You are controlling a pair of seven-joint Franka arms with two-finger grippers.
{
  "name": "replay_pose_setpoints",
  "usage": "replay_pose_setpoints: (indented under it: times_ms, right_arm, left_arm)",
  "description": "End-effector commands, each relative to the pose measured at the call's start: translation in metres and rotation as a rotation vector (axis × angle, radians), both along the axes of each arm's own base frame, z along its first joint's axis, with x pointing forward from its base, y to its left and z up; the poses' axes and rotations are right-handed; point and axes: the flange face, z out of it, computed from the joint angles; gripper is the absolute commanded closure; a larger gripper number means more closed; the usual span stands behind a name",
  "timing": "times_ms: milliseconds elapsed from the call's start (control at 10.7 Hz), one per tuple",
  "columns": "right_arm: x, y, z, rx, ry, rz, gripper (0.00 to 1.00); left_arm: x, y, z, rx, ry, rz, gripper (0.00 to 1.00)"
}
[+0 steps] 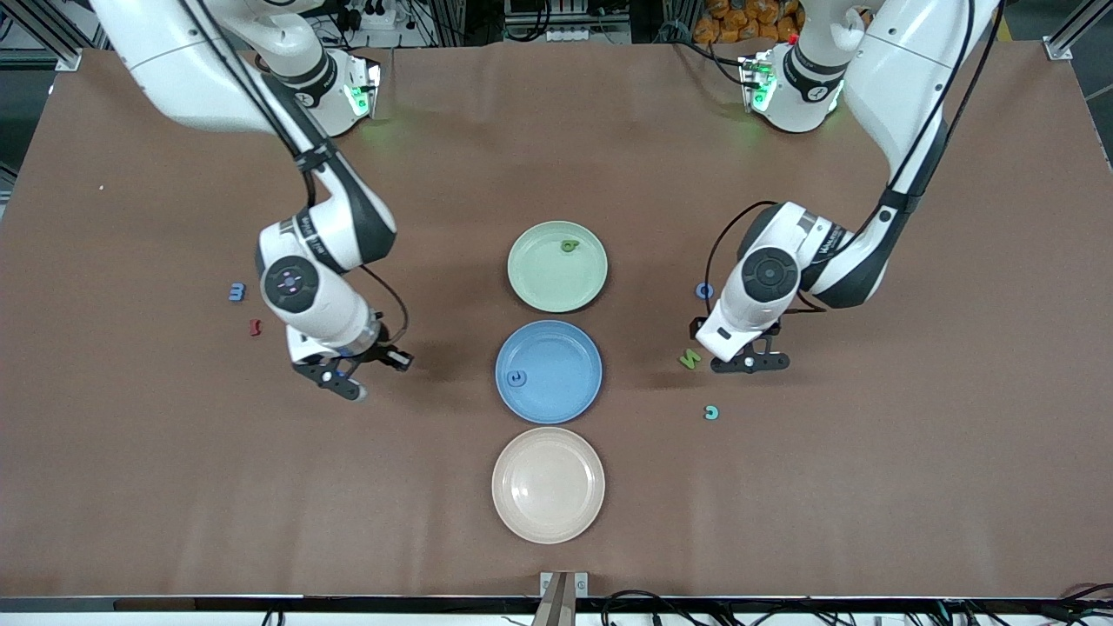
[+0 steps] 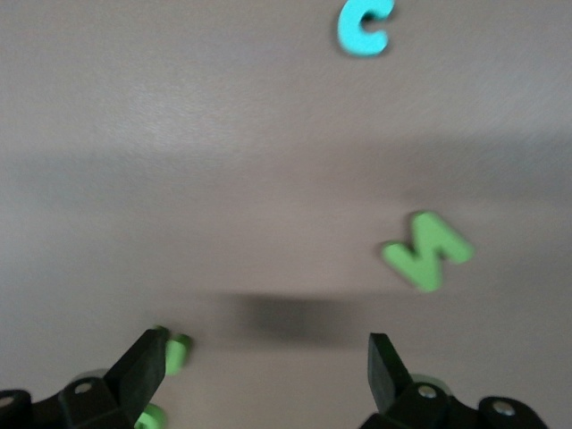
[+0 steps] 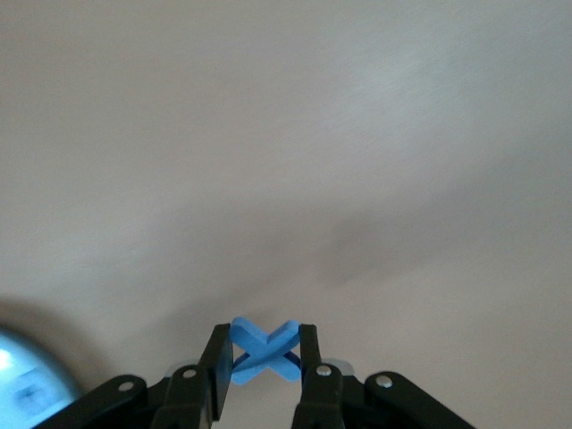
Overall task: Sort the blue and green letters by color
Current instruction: 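Grasp the blue x with the right gripper and carry it to the blue plate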
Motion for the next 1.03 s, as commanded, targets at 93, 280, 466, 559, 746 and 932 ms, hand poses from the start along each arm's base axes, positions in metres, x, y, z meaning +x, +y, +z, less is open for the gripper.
replay_pose_setpoints:
  times_ms: [93, 280, 466, 559, 746, 932]
  right_arm:
    - [0.002, 0.121, 0.029, 0.068, -0.068, -0.139, 1.00]
    - [-0.001, 0.172, 0.009, 0.071, -0.092, -0.165, 1.00]
    - [-0.008, 0.203, -0.012, 0.069, -0.105, -0.179, 0.92]
    - [-0.008, 0.204, -0.015, 0.074, -0.100, -0.190, 0.52]
    - [-0.004, 0.199, -0.009, 0.087, -0.093, -0.263, 0.00]
    - [0.007, 0.181, 0.009, 0.094, -0.100, -0.270, 0.00]
  left_arm:
    - [-0.013, 0.041, -0.006, -0.011, 0.041, -0.246, 0.00]
    - [-0.024, 0.045, -0.013, -0.022, 0.041, -0.292, 0.00]
    - [-0.029, 0.072, -0.012, -0.028, 0.043, -0.360, 0.00]
    - [-0.033, 0.082, -0.014, -0.033, 0.048, -0.401, 0.00]
    - [-0.039, 0.091, -0.022, -0.044, 0.061, -0.455, 0.00]
    - [-0.042, 0.090, -0.029, -0.059, 0.046, -0.458, 0.00]
